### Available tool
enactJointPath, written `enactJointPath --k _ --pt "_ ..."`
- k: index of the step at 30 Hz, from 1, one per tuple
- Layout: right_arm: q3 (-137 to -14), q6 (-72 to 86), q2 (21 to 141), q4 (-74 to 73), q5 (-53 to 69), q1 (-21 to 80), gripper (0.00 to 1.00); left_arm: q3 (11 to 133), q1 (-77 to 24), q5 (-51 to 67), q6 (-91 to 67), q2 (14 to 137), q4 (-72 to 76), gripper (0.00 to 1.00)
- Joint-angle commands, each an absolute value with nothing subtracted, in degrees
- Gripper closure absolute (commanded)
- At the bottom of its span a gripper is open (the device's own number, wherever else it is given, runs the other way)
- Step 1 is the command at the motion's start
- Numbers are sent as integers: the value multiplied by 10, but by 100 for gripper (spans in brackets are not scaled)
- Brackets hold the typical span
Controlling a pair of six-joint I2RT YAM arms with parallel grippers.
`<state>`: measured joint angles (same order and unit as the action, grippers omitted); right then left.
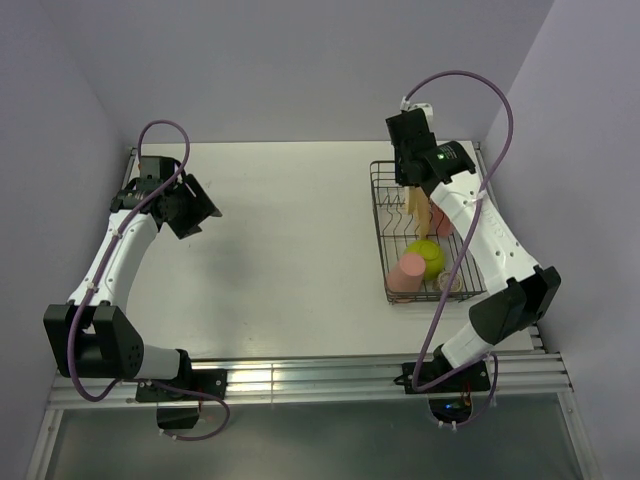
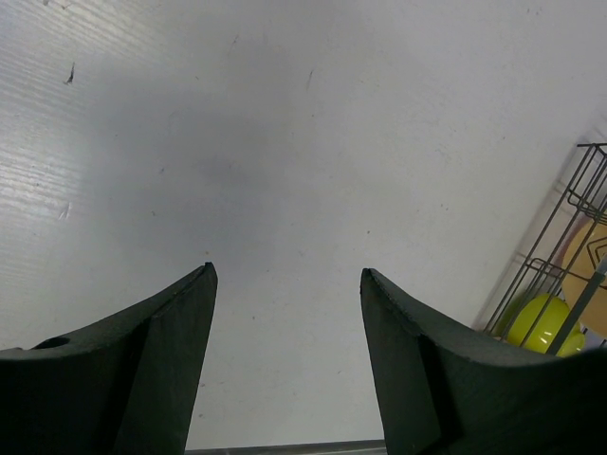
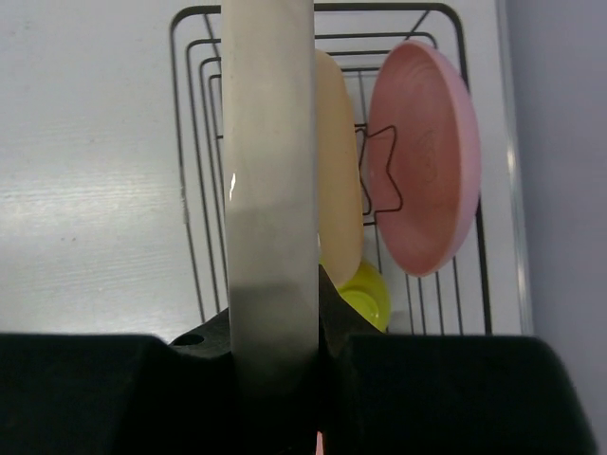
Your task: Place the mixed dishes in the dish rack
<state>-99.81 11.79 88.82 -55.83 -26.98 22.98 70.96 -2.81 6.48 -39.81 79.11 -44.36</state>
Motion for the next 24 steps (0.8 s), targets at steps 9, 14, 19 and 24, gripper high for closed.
enactJointPath --k 9,14,19,24 --pt "-1025 91 872 -542 -444 219 100 714 -28 80 -390 791 -426 33" --pt "-1005 68 859 -506 -354 221 100 709 -28 85 -391 795 -425 33" --pt "-1012 69 879 -513 -317 224 100 708 -28 83 -390 795 -427 33" --pt "-1005 80 895 -516 -304 229 100 707 -28 80 -389 795 -428 33"
